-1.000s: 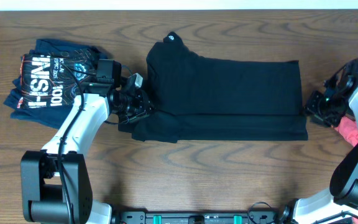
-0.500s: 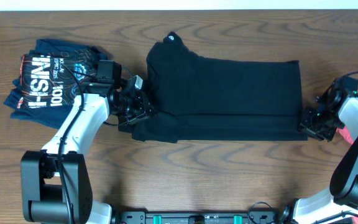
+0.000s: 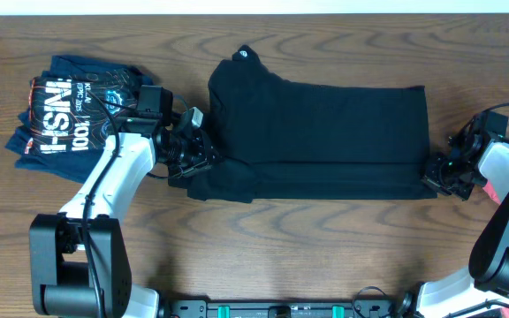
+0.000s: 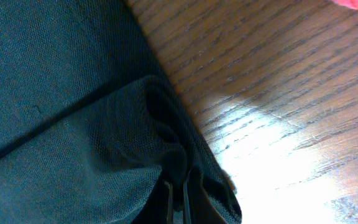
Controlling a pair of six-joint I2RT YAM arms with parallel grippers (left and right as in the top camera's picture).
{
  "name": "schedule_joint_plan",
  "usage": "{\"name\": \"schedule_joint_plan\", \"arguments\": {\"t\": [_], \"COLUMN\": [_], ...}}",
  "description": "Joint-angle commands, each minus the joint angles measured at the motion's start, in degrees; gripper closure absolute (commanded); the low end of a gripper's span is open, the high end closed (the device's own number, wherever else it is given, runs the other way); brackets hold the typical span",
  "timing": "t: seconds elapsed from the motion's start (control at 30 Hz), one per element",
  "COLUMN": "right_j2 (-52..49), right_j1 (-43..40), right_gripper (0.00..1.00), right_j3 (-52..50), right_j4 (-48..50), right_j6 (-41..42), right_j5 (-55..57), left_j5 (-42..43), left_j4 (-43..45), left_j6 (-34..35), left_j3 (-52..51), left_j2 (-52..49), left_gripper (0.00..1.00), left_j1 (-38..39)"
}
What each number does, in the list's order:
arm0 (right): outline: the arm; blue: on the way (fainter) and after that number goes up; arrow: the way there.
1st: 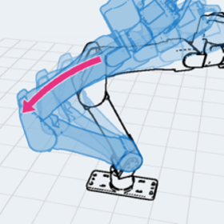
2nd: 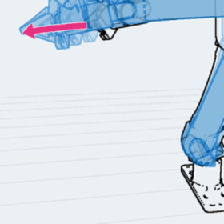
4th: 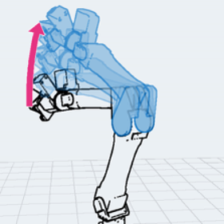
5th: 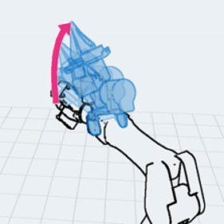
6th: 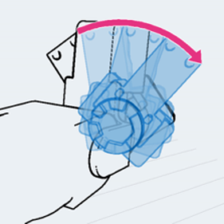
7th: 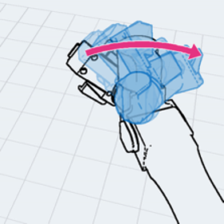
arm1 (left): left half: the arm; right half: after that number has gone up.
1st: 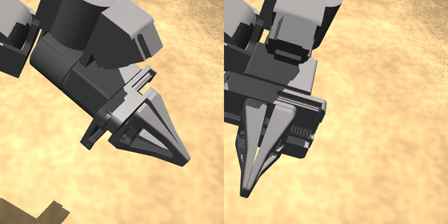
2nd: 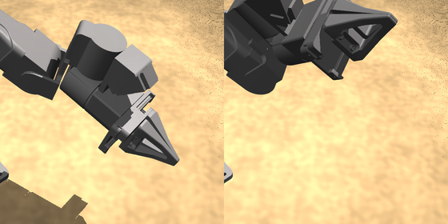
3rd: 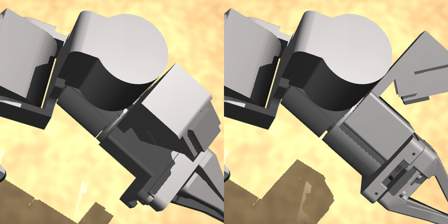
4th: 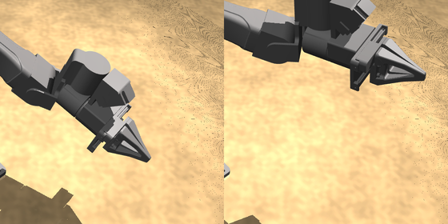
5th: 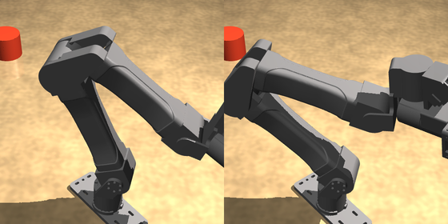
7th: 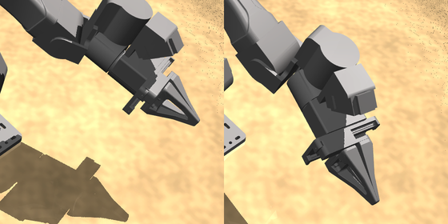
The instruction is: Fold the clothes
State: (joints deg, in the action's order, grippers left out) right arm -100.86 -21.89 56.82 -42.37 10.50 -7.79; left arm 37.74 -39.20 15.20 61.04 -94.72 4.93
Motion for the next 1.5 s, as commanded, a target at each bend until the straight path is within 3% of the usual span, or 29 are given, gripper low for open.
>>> {"name": "schedule_joint_plan", "arguments": {"t": [0.0,0.73,0.8,0.87,1.07,1.27,1.47], "right_j2": [0.35,0.37,0.37,0.37,0.59,0.59,0.57], "right_j1": [-0.22,-0.22,-0.22,-0.22,-0.22,-0.2,-0.22], "right_gripper": [0.99,0.89,0.9,0.99,0.99,0.98,0.94], "right_j3": [-0.22,3.19,3.58,3.63,3.69,3.89,3.89], "right_j4": [0.15,0.39,0.15,-0.15,-1.38,6.88,14.67], "right_j6": [0.15,0.15,0.17,0.17,-0.11,1.36,6.23], "right_j5": [-0.61,-0.63,-0.61,-0.72,-8.0,-15.63,-15.3], "left_j5": [0.13,0.13,0.13,0.13,-0.46,-1.09,-1.09], "left_j4": [-0.39,-0.39,-0.39,-0.42,-0.39,-0.42,-0.55], "left_j6": [-0.11,-0.11,-0.11,-0.11,-0.11,-0.11,-0.11], "left_j3": [-0.07,-0.07,-0.07,-0.07,-0.07,-0.07,-0.07], "left_j2": [0.44,0.44,0.44,0.42,0.44,0.44,0.42], "left_gripper": [0.66,0.66,0.66,0.66,0.66,0.67,0.66], "left_j1": [-0.24,-0.24,-0.24,-0.24,-0.24,-0.24,-0.24]}}
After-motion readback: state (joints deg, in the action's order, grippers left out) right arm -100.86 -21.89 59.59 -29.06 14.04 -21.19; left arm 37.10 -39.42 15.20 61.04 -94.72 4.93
